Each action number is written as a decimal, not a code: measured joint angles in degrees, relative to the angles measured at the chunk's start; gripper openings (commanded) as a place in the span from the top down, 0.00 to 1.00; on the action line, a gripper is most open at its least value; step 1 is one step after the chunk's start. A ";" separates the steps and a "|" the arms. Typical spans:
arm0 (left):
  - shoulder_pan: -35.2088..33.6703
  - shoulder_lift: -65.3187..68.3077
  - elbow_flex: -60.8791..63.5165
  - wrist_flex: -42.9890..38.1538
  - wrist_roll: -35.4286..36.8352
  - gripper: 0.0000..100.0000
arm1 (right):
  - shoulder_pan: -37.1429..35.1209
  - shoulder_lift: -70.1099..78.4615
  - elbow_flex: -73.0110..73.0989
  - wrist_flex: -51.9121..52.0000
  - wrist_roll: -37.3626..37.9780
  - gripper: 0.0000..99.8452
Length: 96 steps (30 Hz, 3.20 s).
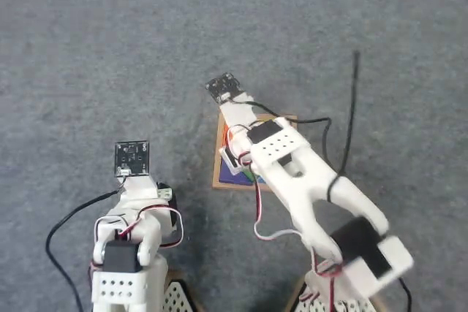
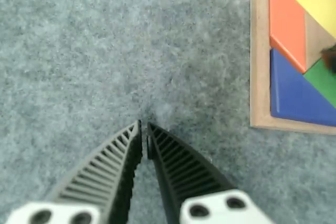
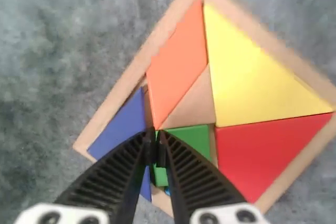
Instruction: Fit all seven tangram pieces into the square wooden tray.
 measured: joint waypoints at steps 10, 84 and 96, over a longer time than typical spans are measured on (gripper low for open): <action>0.00 0.00 0.00 0.00 0.00 0.99 | -7.65 -3.96 4.92 0.00 2.73 0.98; 0.00 0.00 0.00 0.00 0.00 0.99 | 42.20 -72.26 59.52 -1.76 12.48 0.98; 0.00 0.00 0.00 0.00 0.00 0.99 | 47.21 -92.66 66.55 3.25 12.57 0.98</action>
